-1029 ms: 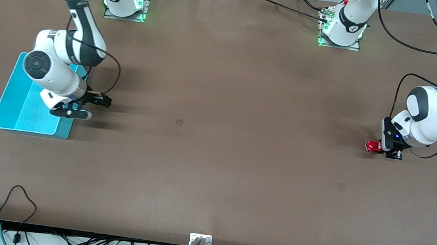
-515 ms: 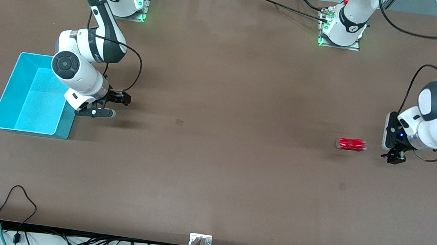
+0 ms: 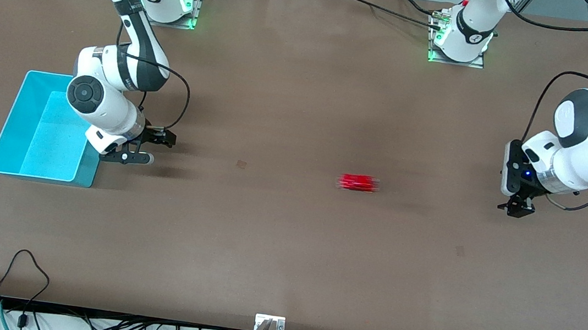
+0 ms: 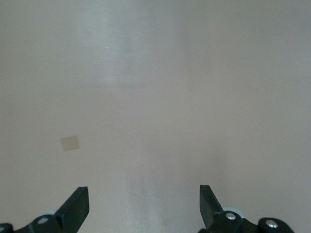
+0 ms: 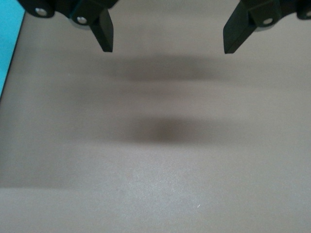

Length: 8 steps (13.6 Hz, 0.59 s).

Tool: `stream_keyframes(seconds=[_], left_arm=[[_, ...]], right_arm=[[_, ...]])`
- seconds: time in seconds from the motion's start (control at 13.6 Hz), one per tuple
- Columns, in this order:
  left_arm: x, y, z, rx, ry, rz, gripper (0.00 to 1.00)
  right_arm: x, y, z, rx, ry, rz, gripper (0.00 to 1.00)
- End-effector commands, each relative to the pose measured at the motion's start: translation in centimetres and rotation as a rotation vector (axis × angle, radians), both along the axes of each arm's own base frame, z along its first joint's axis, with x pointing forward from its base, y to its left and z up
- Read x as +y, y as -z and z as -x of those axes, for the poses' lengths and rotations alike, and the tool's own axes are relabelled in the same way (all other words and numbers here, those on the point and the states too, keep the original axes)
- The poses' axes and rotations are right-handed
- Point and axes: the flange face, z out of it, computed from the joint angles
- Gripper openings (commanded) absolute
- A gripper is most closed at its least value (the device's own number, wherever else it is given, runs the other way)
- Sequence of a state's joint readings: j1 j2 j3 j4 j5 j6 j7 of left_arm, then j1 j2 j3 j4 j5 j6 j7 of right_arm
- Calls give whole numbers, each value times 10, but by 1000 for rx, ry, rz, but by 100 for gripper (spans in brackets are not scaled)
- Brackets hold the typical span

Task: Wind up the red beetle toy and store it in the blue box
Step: 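Withdraw the left gripper while the car rolls toward the right gripper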

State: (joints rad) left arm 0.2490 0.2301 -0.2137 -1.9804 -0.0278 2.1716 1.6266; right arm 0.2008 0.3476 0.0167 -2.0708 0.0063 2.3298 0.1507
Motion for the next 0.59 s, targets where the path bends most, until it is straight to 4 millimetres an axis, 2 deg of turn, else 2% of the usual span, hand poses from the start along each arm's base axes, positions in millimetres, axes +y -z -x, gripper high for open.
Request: stream_keyframes(seconds=[0.0, 0.15, 0.29, 0.51], left_arm=[[-16, -10, -6, 5, -280, 7, 100], [-16, -16, -7, 15, -539, 4, 100], [-14, -47, -22, -26, -743, 19, 100], [-9, -66, -25, -36, -996, 35, 100]], right_arm=[[2, -2, -6, 0, 16, -14, 100], [-2, -4, -7, -1, 20, -14, 100], [-3, -6, -7, -1, 21, -14, 100], [-11, -8, -9, -1, 34, -13, 100]])
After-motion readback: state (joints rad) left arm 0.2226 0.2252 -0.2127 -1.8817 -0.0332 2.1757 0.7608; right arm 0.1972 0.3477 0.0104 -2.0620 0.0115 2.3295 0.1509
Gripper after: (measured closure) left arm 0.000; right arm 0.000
